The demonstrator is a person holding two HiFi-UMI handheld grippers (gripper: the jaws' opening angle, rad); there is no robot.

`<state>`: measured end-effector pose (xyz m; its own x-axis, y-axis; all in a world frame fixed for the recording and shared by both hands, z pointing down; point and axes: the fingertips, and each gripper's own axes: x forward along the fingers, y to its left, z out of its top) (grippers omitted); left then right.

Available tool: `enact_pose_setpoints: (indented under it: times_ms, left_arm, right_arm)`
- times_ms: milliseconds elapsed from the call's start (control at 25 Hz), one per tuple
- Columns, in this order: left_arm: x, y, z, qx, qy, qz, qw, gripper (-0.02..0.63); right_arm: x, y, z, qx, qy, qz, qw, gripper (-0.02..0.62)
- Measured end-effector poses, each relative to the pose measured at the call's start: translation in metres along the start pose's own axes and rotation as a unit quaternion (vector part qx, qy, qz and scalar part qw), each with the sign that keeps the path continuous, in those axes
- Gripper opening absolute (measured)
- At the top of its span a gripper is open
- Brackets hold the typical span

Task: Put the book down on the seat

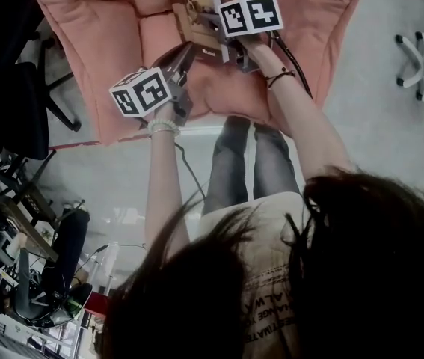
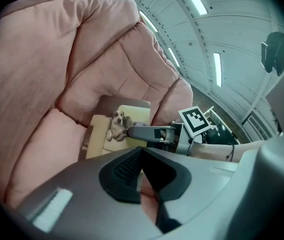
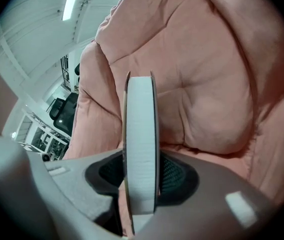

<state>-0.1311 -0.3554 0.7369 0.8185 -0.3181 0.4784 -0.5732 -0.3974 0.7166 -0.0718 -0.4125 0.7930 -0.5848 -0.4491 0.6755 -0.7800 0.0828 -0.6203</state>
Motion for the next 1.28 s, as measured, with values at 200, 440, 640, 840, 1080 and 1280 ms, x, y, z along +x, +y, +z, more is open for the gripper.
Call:
enact_pose_setpoints:
  times_ms: [200, 440, 640, 840, 1080, 1280]
  left_arm:
    - [-0.003, 0.004, 0.002, -0.004, 0.001, -0.005, 1.0, -0.002]
    - [-0.004, 0.008, -0.007, -0.014, 0.006, -0.007, 0.9999, -0.002]
    - [0.004, -0.001, -0.011, -0.007, 0.004, -0.006, 0.9999, -0.002]
    - [0.008, -0.019, -0.019, -0.006, 0.012, -0.007, 0.9999, -0.002]
    - [0.008, -0.017, -0.021, -0.015, 0.019, -0.012, 0.9996, -0.002]
    - [0.008, -0.014, -0.02, -0.009, 0.015, -0.007, 0.9998, -0.002]
  right_arm:
    - [0.006, -0.008, -0.003, -0.016, 0.012, -0.032, 0.999, 0.163]
    - [0.008, -0.019, -0.006, -0.008, 0.005, -0.069, 0.998, 0.197]
    - [-0.006, -0.043, -0.01, -0.007, -0.005, -0.129, 0.992, 0.226]
    - [-0.028, -0.053, -0.015, -0.01, -0.013, -0.156, 0.988, 0.24]
    - [-0.027, -0.062, -0.019, -0.013, -0.007, -0.202, 0.979, 0.249]
    - [-0.027, -0.065, -0.026, 0.005, -0.005, -0.206, 0.978, 0.249]
